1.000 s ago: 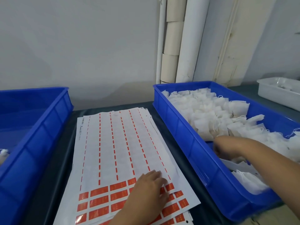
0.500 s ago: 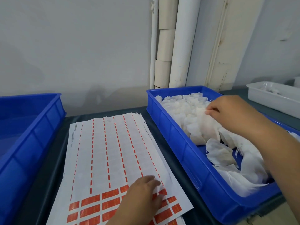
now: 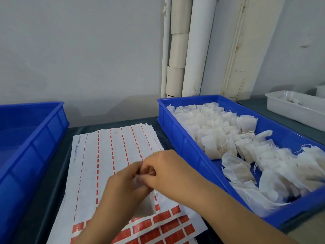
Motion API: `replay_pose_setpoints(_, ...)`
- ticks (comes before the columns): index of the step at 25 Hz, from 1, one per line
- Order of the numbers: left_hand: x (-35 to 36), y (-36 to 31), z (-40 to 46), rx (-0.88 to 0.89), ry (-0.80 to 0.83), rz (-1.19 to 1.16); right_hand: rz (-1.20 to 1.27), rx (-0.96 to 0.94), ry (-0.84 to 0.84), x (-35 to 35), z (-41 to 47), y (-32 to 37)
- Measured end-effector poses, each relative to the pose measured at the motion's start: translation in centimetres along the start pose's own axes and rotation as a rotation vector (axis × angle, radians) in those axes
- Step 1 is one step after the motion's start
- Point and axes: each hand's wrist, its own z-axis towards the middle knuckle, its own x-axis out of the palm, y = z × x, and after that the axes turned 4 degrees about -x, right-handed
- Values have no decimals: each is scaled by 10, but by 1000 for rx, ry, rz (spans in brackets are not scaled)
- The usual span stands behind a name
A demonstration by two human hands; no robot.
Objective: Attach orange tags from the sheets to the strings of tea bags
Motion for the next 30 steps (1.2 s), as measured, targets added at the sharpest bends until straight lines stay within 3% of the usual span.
replay_pose_setpoints(4,-3,14,-6,-114,63,-95,122,3,49,0,0,-8)
replay_pose_setpoints(10,-7,21,-4,-176,63,-141,-166,24,75,4,12,-8)
replay_pose_setpoints(15,-11,29,-6,-228,46,-60,-228,42,21,12,21,-14)
replay_pose_setpoints(19,-17,35,1,-233,91,-22,-101,8,-103,36,24,-24)
replay_pose_setpoints(22,-16,34,0,-384,124,-338,206,156,-399,60,21,-34)
replay_pose_setpoints(23,-16,35,-1,-425,116,-421,395,228,-420,68,18,-36)
replay_pose_setpoints(25,-17,38,-3,-480,105,-562,701,284,-202,89,14,-35)
replay_pose_setpoints(27,-19,41,-4,-520,75,-671,662,244,-17,110,11,-29)
replay_pose_setpoints(30,-22,46,-4,-591,-30,-778,624,278,-55,129,14,-22)
